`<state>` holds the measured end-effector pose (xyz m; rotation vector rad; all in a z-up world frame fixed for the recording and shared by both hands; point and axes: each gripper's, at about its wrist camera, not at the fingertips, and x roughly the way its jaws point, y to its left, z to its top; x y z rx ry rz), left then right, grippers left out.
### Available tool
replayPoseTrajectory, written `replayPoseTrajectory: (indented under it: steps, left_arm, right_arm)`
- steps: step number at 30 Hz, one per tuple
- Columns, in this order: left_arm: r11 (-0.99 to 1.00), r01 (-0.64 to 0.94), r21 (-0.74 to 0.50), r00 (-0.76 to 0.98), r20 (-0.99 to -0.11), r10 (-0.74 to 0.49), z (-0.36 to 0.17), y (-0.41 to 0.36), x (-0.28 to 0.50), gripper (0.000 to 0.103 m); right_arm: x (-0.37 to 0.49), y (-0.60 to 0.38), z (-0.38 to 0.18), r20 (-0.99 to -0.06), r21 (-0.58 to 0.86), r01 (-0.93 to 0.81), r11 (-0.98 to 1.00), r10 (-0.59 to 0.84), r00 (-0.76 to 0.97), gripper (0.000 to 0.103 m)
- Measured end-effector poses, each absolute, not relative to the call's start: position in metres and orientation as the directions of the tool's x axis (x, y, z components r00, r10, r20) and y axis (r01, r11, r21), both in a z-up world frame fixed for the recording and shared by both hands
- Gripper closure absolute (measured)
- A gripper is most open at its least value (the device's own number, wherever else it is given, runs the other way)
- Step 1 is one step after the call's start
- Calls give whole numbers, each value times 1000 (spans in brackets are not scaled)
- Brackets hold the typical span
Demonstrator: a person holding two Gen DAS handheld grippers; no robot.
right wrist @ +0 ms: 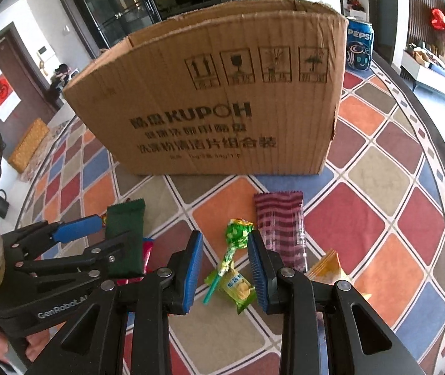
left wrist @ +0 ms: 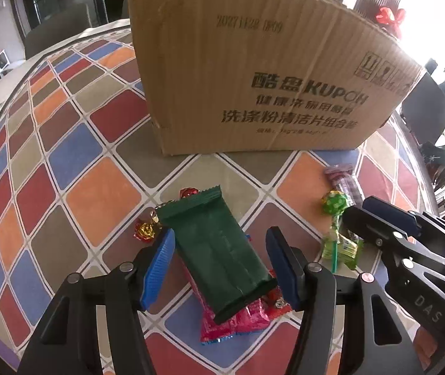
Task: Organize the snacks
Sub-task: 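Move both grippers back from the box toward the remaining snacks, then grasp the green pouch with the left gripper while the right gripper grasps the green lollipop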
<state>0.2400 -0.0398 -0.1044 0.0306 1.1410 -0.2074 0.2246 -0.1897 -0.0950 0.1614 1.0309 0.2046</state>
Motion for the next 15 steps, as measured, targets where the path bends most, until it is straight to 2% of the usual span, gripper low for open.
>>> replayPoseTrajectory:
  steps: [15]
  left_arm:
    - [983, 166, -73, 368, -921, -130, -125, -38, 252, 41]
  right_arm:
    - [242, -188, -113, -857, 232, -83, 969, 244, 454, 72]
